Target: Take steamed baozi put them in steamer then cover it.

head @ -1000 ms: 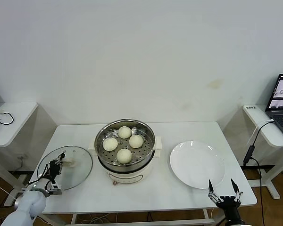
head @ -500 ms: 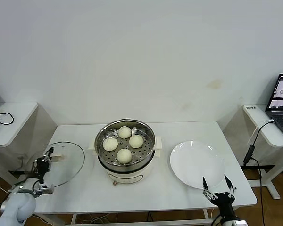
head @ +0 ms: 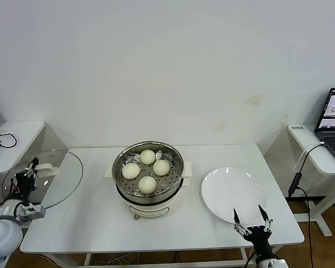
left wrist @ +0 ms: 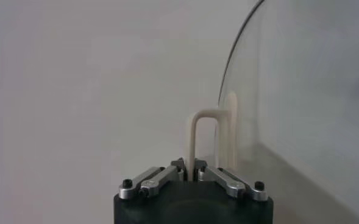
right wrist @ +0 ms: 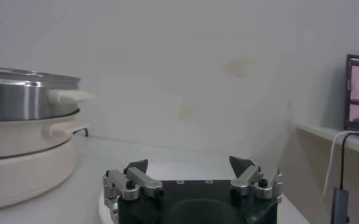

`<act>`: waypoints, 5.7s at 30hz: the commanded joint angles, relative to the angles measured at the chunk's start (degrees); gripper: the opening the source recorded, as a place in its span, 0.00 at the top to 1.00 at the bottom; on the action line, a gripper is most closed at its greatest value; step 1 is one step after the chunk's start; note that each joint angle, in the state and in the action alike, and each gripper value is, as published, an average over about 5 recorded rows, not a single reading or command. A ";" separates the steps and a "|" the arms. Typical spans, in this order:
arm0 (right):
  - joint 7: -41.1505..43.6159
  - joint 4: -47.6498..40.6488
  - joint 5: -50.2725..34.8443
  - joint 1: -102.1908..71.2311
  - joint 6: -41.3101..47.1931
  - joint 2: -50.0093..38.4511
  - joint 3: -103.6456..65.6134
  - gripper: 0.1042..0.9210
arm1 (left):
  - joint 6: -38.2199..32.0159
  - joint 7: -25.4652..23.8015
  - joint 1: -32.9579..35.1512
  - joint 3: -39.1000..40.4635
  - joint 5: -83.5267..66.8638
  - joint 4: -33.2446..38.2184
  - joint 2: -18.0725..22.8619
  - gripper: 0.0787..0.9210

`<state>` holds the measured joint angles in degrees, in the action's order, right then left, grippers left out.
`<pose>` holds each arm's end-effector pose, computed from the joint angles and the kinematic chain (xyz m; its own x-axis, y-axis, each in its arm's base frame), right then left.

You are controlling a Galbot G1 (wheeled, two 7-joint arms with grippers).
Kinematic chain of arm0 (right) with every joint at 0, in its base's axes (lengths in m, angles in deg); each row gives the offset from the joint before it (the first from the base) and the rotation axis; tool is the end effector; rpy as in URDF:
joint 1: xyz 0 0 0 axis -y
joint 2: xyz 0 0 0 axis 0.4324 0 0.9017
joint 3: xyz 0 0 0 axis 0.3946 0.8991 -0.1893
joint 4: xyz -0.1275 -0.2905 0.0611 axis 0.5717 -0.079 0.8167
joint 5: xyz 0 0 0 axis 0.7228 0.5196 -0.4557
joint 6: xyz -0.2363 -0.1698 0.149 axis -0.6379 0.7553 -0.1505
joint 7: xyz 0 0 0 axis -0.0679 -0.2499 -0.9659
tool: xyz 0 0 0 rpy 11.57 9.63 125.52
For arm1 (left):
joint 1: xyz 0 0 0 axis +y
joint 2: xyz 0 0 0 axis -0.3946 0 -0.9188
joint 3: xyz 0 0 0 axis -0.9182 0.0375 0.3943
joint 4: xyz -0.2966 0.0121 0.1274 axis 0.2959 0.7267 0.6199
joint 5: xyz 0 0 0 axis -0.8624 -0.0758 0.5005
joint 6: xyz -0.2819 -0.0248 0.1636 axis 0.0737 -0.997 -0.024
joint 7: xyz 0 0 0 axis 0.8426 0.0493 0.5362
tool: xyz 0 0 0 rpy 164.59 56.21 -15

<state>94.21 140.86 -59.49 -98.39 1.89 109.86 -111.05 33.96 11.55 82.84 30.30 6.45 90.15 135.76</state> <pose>0.1330 -0.0807 -0.3497 -0.9979 -0.0408 0.0511 -0.0476 0.9891 -0.1393 0.2600 0.2339 -0.2315 -0.9863 -0.1647 -0.0017 0.0104 -0.0728 0.9973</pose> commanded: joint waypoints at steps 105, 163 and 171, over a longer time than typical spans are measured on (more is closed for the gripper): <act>0.54 -2.98 8.95 0.72 -0.04 3.60 5.87 0.12 | 19.51 -11.63 -22.05 41.82 10.52 11.10 14.93 0.55; 1.34 7.01 2.98 -5.27 7.00 -3.23 9.49 0.12 | -12.21 11.13 33.67 5.39 -62.89 22.26 27.92 0.12; 1.53 7.73 2.58 -5.68 8.28 -3.52 10.08 0.12 | -12.35 11.26 33.79 4.98 -62.82 21.57 27.04 0.12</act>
<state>95.60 147.42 -56.20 -103.60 8.72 106.75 -101.28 22.58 22.98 115.27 36.19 -55.60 112.65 162.82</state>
